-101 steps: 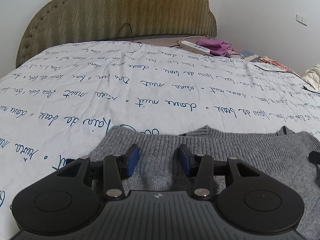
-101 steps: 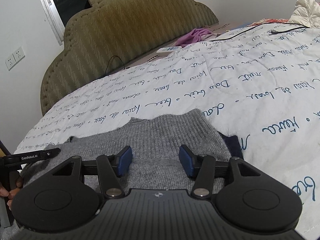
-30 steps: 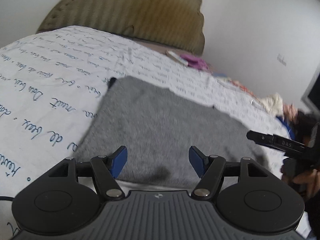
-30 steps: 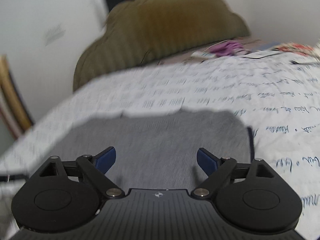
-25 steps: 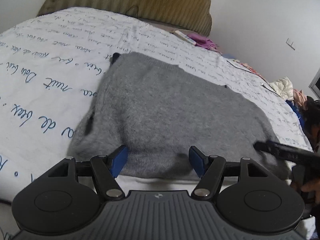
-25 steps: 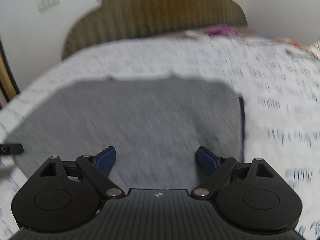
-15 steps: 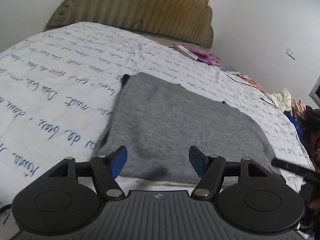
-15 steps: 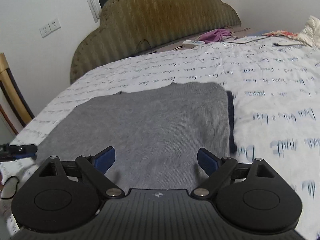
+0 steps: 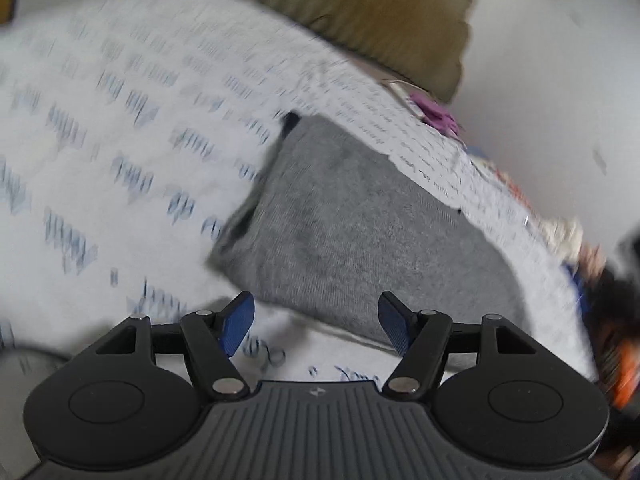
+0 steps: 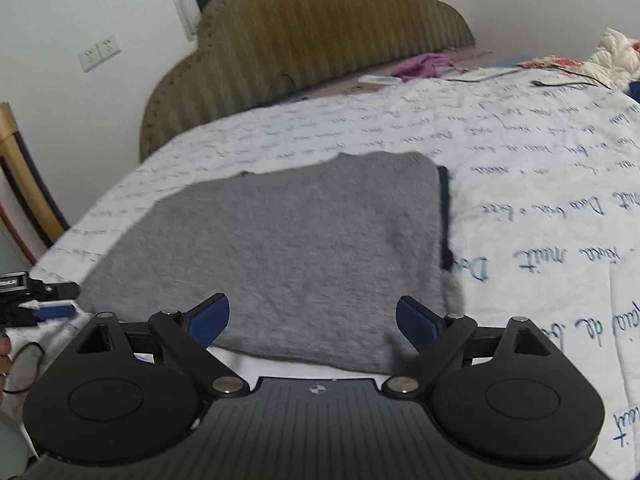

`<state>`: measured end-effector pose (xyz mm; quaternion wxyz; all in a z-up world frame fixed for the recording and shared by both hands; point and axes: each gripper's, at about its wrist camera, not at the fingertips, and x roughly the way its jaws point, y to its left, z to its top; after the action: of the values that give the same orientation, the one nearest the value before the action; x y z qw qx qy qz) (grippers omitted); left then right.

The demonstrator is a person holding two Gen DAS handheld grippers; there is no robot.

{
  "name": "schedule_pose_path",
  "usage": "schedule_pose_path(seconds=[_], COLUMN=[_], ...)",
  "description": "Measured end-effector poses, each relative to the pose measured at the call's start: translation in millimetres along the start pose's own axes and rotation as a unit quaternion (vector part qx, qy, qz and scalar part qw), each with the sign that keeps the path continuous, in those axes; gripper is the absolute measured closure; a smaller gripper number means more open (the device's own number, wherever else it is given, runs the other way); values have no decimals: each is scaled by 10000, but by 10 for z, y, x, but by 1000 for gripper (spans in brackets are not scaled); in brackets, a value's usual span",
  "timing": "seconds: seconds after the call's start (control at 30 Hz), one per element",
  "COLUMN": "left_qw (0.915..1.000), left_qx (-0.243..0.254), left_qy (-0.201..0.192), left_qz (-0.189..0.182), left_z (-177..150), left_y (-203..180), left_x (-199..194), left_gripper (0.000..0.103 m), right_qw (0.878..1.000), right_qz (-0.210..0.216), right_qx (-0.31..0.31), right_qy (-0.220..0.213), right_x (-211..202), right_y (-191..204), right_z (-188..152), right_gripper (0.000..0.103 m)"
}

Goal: Fold small clothes

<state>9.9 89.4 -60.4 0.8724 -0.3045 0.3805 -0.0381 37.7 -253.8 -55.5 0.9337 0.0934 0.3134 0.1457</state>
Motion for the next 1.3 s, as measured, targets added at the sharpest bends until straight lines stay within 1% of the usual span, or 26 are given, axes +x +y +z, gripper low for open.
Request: schedule_pose_path(seconds=[0.07, 0.13, 0.23, 0.33, 0.37, 0.43, 0.53, 0.6, 0.67, 0.73, 0.77, 0.83, 0.9, 0.97, 1.03, 1.1, 1.2, 1.27, 1.3], left_qw=[9989, 9967, 9944, 9912, 9913, 9937, 9963, 9953, 9923, 9891, 9883, 9879, 9883, 9886, 9887, 9890, 9896, 9898, 9898], left_qx=[-470, -811, -1041, -1304, -1301, -1083, -497, -115, 320, 626, 699, 750, 721, 697, 696, 682, 661, 662, 667], left_qy=[26, -20, -155, -207, -187, -174, -110, -92, -68, -61, -55, -58, -59, -60, -62, -64, -66, -70, -74], left_qz=[31, 36, 1, -29, -3, 208, 689, 954, 1192, 1330, 1353, 1356, 1340, 1333, 1328, 1315, 1276, 1258, 1253], left_z=[-29, -20, 64, 151, 168, 172, 167, 153, 129, 103, 94, 100, 97, 98, 100, 99, 104, 108, 109], left_y=[92, 153, 158, 168, 155, 73, -122, -240, -338, -400, -409, -400, -389, -384, -385, -368, -343, -332, -328], left_x=[51, 97, 170, 257, 290, 334, 407, 449, 492, 516, 516, 523, 503, 493, 495, 487, 488, 489, 489], left_gripper=[35, 35, 35, 35, 35, 35, 35, 35, 35, 35, 35, 36, 36, 36, 36, 36, 36, 36, 35], right_qw=[9999, 9996, 9989, 9993, 9994, 9994, 9989, 9984, 9980, 9980, 9982, 9988, 9987, 9982, 9977, 9973, 9954, 9952, 9947], right_qz=[86, -4, -70, 0, 11, 20, -46, -120, -237, -330, -334, -227, -163, -128, -132, -157, -309, -277, -278], right_qx=[-105, -231, -178, -223, -208, -268, -422, -498, -529, -476, -445, -426, -485, -588, -661, -671, -662, -822, -887], right_qy=[45, 179, 440, 308, 273, 231, 221, 239, 269, 271, 205, 26, -39, -37, 81, 265, 620, 460, 447], right_x=[56, 176, 361, 372, 367, 365, 373, 385, 385, 362, 336, 287, 304, 386, 506, 647, 843, 820, 807], right_y=[51, 96, 70, 66, 68, 81, 121, 155, 202, 257, 283, 347, 423, 488, 544, 561, 528, 537, 545], right_z=[1, -40, -155, -247, -266, -303, -324, -323, -303, -236, -193, -100, 2, 79, 120, 104, -35, -153, -179], right_gripper=[10, 10, 11, 7, 6, 4, 3, 3, 3, 5, 6, 5, 5, 5, 5, 5, 3, 2, 2])
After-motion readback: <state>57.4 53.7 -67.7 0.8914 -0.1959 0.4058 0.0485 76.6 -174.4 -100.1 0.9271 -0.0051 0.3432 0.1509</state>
